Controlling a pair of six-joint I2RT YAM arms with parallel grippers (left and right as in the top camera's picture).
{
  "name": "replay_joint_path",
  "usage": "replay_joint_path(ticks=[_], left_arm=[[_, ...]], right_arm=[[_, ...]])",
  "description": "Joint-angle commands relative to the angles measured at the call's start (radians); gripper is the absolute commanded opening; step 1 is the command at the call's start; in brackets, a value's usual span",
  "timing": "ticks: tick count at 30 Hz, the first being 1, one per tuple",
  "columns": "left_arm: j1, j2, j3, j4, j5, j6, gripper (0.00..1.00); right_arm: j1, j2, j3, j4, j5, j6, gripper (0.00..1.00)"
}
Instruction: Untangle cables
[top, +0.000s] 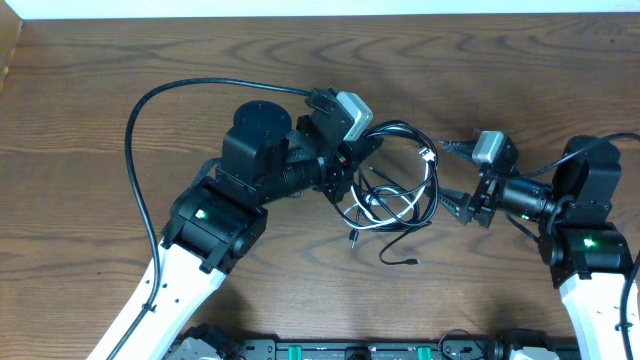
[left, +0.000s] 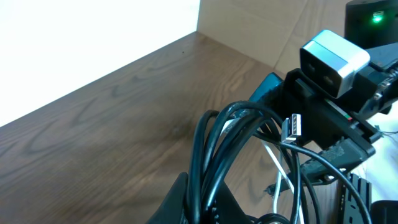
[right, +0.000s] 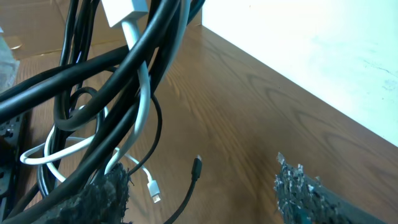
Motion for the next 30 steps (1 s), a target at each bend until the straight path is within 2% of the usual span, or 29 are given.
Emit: replay_joint_path(ticks=[1,11,17,22,30], left_arm=[[0.007,-0.019,0.024,0.003,-0.022,0.007,0.08],[0.02,-0.019,0.024,0.003,-0.042,0.006,0.07],[0.018,-0.014,0.024,0.004,0.111,0.005,0.07],[0.01,-0.009,0.024,0.004,0.246,0.005,0.07],[-0.026,-0.009,0.024,0.004,0.285,0.002,0.07]], right_arm=[[-0.001,-0.002,0.013,-0.002,-0.029,-0.008,0.75],[-0.002,-0.002,0.013,-0.027,-0.018,-0.007,0.74],[0.0,-0.002,0.013,-0.014,-0.047,-0.008,0.75],[0.0,-0.002,0.013,0.009,-0.047,-0.008,0.72],[0.0,-0.002,0.013,0.042,-0.047,-0.007,0.66]])
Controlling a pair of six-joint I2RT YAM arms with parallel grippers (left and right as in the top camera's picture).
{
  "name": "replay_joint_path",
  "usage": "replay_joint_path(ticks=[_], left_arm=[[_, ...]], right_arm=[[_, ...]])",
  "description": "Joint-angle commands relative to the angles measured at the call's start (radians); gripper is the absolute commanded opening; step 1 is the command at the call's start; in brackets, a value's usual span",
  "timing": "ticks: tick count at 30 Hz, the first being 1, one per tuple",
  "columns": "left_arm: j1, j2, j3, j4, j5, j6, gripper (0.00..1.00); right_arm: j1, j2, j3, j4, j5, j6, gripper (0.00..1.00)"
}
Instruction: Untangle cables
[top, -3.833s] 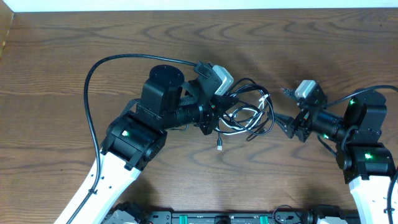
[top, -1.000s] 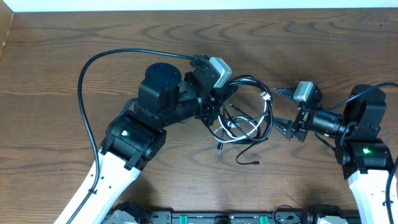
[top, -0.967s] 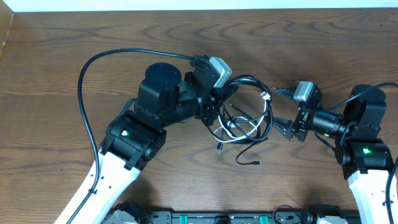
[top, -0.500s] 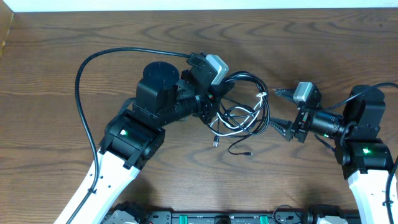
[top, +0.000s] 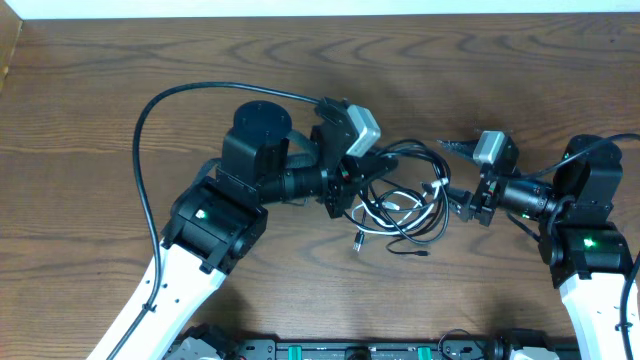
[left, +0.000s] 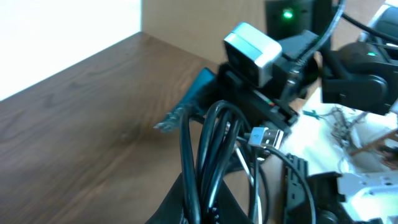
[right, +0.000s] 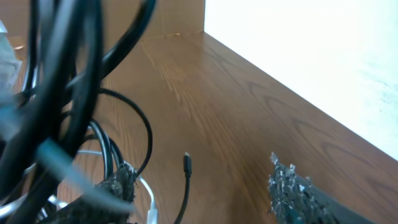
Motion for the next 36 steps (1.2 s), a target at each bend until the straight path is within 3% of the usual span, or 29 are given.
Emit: replay_joint_path(ticks=[1,5,10,14,22,32,36], left_arm=[[-0.022,-0.009,0.024,0.004,0.049,0.003,0.08],[-0.032,-0.006,0.024,0.003,0.048,0.003,0.08],[-0.032,-0.003,0.024,0.004,0.044,0.003,0.07],[-0.032,-0.003,0.024,0.003,0.045,0.003,0.07],[-0.032,-0.003,0.024,0.003,0.045,0.003,0.08],[-0.032,-0.003,0.024,0.004,0.044,0.007,0.07],[-0.032,-0.003,0.024,0.004,0.044,0.006,0.07]], right_arm=[[0.0,-0.002,0.013,0.005,-0.027,-0.007,0.64],[0.0,-0.002,0.013,0.012,-0.027,-0.006,0.53],[-0.001,-0.002,0.013,0.012,-0.022,0.006,0.16],[-0.001,-0.002,0.013,0.013,0.059,0.07,0.02],[-0.001,-0.002,0.013,0.019,0.143,0.151,0.01],[-0.001,-0.002,0.013,-0.045,0.518,0.427,0.01],[-0.001,-0.002,0.013,-0.089,0.554,0.451,0.01]])
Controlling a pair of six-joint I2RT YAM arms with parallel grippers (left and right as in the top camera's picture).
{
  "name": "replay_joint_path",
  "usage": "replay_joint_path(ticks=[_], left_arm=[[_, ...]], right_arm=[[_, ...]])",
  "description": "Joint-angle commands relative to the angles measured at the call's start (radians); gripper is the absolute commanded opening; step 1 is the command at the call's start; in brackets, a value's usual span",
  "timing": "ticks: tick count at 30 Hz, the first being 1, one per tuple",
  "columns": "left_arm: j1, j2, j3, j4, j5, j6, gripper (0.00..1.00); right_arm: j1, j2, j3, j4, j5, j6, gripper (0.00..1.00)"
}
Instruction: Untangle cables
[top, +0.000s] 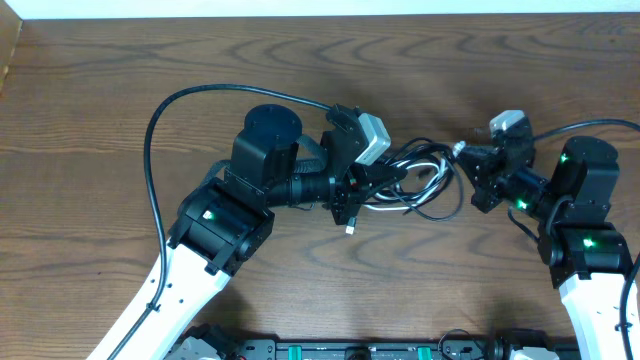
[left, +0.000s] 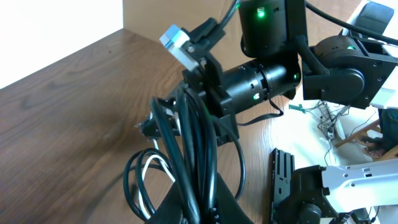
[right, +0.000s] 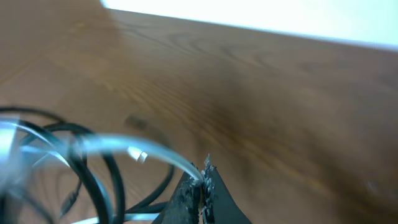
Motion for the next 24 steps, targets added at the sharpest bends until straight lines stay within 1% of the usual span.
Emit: replay_joint_path(ticks=[1,10,12,14,16,18,19,20,21,24], left_arm=[[-0.003,-0.011,0.024,0.004,0.026,0.006,0.08],[-0.003,-0.011,0.024,0.004,0.019,0.006,0.07],[-0.003,-0.011,0.024,0.004,0.019,0.006,0.08],[-0.003,-0.011,0.024,0.004,0.019,0.006,0.07],[-0.003,-0.011,0.024,0.004,0.019,0.006,0.07],[-0.003,-0.011,0.024,0.004,0.019,0.006,0.07],[-0.003,-0.011,0.024,0.004,0.019,0.006,0.08],[-0.003,-0.011,0.024,0.004,0.019,0.006,0.08],[-0.002,-0.011,0.024,0.004,0.019,0.006,0.07],[-0.002,-0.011,0.024,0.004,0.019,0.007,0.08]], right_arm=[[-0.005,0.0,0.012,-0.026,0.134,0.072,0.01],[-0.005,-0.001,0.012,-0.112,0.155,0.08,0.01],[-0.005,-0.001,0.012,-0.122,0.155,0.08,0.03],[-0.005,-0.001,0.012,-0.126,0.155,0.083,0.13],[-0.005,-0.001,0.012,-0.128,0.155,0.083,0.27],[-0.005,-0.001,0.012,-0.129,0.155,0.084,0.46],[-0.005,-0.001,0.012,-0.13,0.155,0.084,0.64],[-0.005,-0.001,0.012,-0.132,0.155,0.083,0.71],[-0.005,-0.001,0.012,-0.133,0.155,0.083,0.75],[-0.005,-0.001,0.012,-0.136,0.155,0.083,0.79]])
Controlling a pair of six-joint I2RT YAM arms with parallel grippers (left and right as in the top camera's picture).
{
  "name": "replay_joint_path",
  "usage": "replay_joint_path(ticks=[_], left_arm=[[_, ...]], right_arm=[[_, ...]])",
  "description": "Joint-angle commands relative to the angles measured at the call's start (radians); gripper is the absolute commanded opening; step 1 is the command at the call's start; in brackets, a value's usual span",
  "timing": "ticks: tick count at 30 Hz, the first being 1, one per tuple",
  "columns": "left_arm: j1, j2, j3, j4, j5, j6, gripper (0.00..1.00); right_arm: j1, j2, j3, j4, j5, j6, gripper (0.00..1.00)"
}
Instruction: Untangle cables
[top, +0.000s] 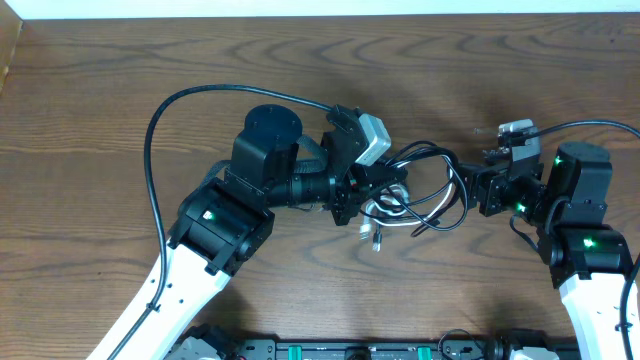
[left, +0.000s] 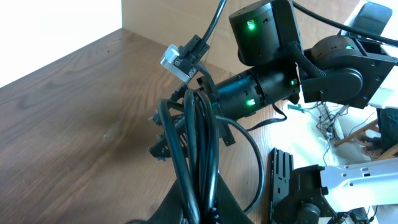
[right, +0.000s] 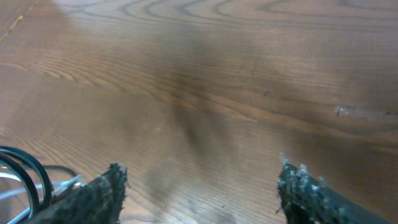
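A tangle of black and white cables (top: 418, 192) hangs between the two arms at mid-table. My left gripper (top: 357, 192) is shut on several black strands of it; in the left wrist view those black strands (left: 194, 143) rise out of the closed gripper (left: 198, 208). A white loop (top: 386, 206) and a loose plug (top: 377, 239) droop below the bundle. My right gripper (top: 478, 190) stands at the tangle's right edge, open. The right wrist view shows that gripper (right: 199, 190) spread wide over bare wood, with only a cable loop (right: 22, 174) at the far left.
The brown wooden table (top: 100, 60) stretches around. A thick black robot lead (top: 150, 130) arcs over the table's left half behind the left arm. A black rail with equipment (top: 360, 350) runs along the front edge.
My right gripper was shut on a white strand pulled toward the back right; it is now open, empty and slightly lower. The bundle has slackened into wider loops. The left grip is unchanged.
At first my left gripper held the bundle while the right stood open at the tangle's right side. A second later both were much the same, the left slightly further right. Then the right was shut on a white strand, stretching the bundle; now that strand is released.
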Motion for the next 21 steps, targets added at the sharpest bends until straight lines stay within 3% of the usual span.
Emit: replay_joint_path(ticks=[1,5,13,21], left_arm=[[-0.001,-0.011,0.024,0.005,0.016,0.006,0.07],[-0.001,-0.011,0.024,0.004,0.0,0.006,0.07],[-0.001,-0.011,0.024,-0.024,-0.215,0.005,0.08],[-0.001,-0.011,0.024,-0.076,-0.316,0.006,0.07]], right_arm=[[-0.003,-0.001,0.012,-0.003,0.004,0.003,0.8],[-0.003,-0.001,0.012,-0.003,0.002,0.006,0.82],[-0.003,-0.001,0.012,-0.002,-0.084,0.006,0.89],[-0.003,-0.003,0.012,0.016,-0.193,0.006,0.92]])
